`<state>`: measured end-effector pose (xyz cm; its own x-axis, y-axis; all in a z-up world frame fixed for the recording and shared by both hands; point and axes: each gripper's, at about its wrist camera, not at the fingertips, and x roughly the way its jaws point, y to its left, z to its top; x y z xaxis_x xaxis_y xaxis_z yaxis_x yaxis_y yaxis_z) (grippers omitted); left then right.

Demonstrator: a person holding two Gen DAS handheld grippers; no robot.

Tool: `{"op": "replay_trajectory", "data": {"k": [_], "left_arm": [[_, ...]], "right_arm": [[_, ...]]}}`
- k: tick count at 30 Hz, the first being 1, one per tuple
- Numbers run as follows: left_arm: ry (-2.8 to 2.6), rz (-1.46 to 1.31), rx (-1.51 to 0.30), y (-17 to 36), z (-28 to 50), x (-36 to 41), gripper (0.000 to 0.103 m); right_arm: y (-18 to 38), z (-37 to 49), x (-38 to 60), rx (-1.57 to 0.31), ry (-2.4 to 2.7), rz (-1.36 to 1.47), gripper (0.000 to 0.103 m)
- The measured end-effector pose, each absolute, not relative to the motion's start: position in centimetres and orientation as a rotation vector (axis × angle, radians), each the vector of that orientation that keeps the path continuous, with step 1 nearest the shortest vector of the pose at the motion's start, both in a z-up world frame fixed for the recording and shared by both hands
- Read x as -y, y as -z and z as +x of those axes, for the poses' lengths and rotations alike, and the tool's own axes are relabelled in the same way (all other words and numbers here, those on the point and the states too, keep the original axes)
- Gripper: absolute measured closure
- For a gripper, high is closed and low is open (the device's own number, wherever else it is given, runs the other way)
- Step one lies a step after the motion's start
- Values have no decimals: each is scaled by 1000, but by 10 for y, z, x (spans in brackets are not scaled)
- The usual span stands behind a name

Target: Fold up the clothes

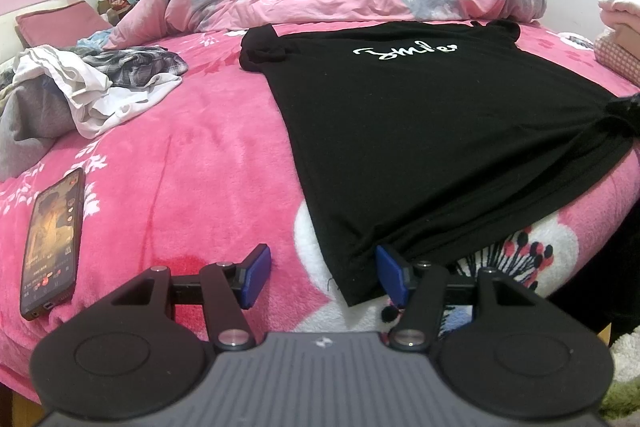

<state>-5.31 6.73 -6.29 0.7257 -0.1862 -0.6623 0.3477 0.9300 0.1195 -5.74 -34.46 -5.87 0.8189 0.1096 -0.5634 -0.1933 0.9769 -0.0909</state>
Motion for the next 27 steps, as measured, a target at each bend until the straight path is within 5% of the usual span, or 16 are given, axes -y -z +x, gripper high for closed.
{"op": "replay_trajectory", "data": {"k": [7, 17, 21, 27], "left_arm": [[296, 254, -705, 63, -52, -65, 43], [287, 267, -711, 62, -52, -62, 43], [289, 268, -713, 62, -51, -62, 43], [291, 271, -714, 62, -51, -62, 43]], "right_arm": [[36, -84, 417, -548, -78, 141, 91], [49, -89, 393, -617, -281, 8, 82], [53, -87, 384, -652, -278, -40, 101], [33, -92, 389, -591, -265, -17, 103]]}}
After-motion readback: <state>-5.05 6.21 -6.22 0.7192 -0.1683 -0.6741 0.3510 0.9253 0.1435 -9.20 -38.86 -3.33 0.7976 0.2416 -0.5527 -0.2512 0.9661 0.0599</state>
